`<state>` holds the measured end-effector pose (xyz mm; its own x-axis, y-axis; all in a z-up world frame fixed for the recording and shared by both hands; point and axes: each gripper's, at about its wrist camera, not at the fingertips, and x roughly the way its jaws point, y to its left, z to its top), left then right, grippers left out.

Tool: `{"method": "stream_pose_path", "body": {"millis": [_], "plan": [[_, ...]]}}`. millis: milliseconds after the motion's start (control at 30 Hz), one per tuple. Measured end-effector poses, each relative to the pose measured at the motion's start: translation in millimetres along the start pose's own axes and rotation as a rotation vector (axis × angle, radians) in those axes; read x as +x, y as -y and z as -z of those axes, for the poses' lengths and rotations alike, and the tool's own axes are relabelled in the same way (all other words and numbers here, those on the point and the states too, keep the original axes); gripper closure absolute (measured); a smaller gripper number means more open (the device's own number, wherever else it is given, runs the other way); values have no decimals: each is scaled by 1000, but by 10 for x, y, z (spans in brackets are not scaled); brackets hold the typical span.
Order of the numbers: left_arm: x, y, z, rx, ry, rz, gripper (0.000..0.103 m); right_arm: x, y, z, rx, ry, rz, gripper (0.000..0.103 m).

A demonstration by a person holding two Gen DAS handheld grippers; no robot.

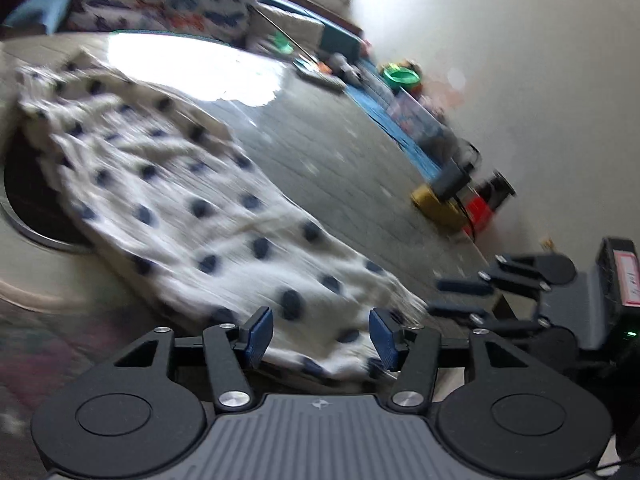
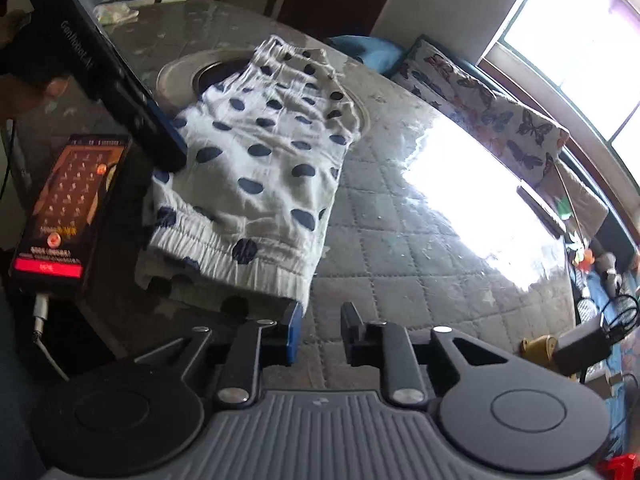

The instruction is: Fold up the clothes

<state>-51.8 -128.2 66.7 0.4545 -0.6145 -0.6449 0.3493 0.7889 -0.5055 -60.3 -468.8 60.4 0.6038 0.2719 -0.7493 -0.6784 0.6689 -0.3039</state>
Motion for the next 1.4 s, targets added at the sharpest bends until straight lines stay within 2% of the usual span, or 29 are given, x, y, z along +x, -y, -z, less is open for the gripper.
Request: {"method": "stream_pose_path", "body": {"millis": [100,167,300,433,567,733,833,967,1100,1300,1400], "plan": [[-101,-136,-84,-25,29,-61,45,-87,-5,-69,63,53,-74,76],[-167,-230,-141,-38,44,-100,45,-101,-118,-150,62,91,-137,67],[-271,-399,-226,-60,66,-162,44,5,-445,-328,-22,139,-223,66],[-322,-581,-294,-87,76,-211,41,211,-596,-456,-50,131,-268,66],[-290,-719,-338,-99,74,-260,41,357,-575,-421,-14,82,-285,66],[-196,-793,-380,-113,67,-254,40,418,-521,-344,27,36,-286,66],[-151,-862,-471,-120,80,-267,40,378,-467,-377,42,43,-294,65],[-136,-1124,-731,-176,124,-318,40,311,-395,-445,62,64,-306,56],[-54,-1337,-1013,-215,149,-299,40,297,-350,-515,85,88,-316,55],[298,-1567,-1384,-206,137,-337,40,444,-338,-496,113,56,-323,45],[473,-1700,-1490,-205,119,-364,40,487,-310,-482,133,50,-333,36]]}}
